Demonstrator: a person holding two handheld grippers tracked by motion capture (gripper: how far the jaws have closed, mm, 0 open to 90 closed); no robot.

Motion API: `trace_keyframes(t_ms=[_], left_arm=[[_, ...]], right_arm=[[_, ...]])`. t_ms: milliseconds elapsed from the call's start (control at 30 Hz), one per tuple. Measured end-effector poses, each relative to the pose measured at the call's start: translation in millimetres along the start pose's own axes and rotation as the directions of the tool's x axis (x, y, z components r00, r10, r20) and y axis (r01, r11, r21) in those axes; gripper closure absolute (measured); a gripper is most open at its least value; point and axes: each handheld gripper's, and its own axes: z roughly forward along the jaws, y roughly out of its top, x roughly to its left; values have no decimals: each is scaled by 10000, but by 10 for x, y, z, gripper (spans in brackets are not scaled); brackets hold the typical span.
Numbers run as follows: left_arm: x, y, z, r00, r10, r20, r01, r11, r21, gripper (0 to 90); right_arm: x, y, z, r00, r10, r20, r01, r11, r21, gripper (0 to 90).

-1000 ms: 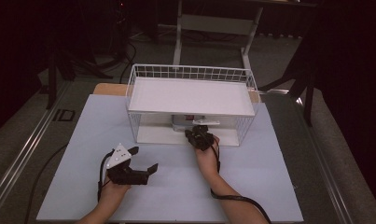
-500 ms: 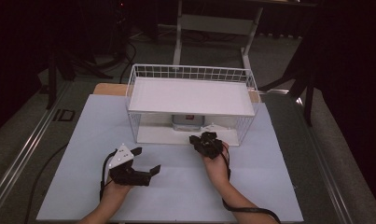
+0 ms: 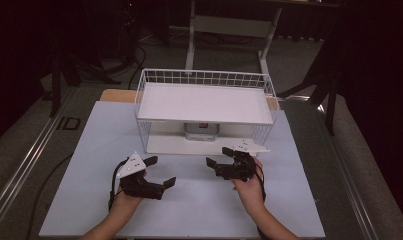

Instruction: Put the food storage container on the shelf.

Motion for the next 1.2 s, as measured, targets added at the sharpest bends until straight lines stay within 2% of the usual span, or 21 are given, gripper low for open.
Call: trace_keyframes(t_ms=[67,133,200,300,433,667,833,1033,1200], left_arm=[[16,32,-18,9997,14,262,-17,9999,139,19],[40,49,-47,9986,-143,507,147,9999,-75,19],[53,64,-69,9991,-84,426,87,9999,-58,19],[63,76,-111,9995,48,297,-45,9999,-123,19],[58,82,-153,9990,445,16,-445,9990,-61,19],[56,48,-206,9967,805,-93,-804,9966,157,19],[54,24,-271,9961,864,-159,-860,9960,252,19],[77,-17,-372,9962,845,-210,-839,9961,291,19],[110,-70,-460,9959,864,-281,-851,9955,423,19]], right_arm=[[-2,-38,-30,9996,-296,-2,296,9996,48,152],[-6,-66,-53,9994,-355,44,355,9994,18,152],[-16,-85,-73,9987,-503,52,503,9987,-8,152],[-38,-92,-124,9991,-403,-97,401,9991,-159,158],[-18,-91,-197,9981,-599,-112,596,9979,-255,174],[23,-151,-321,9945,-1019,-240,1019,9948,-33,173],[13,-215,-431,9959,-786,-447,785,9969,-26,173],[-22,-269,-546,9962,-752,-431,752,9972,-16,173],[-74,-337,-667,9974,-701,-185,703,9975,67,173]])
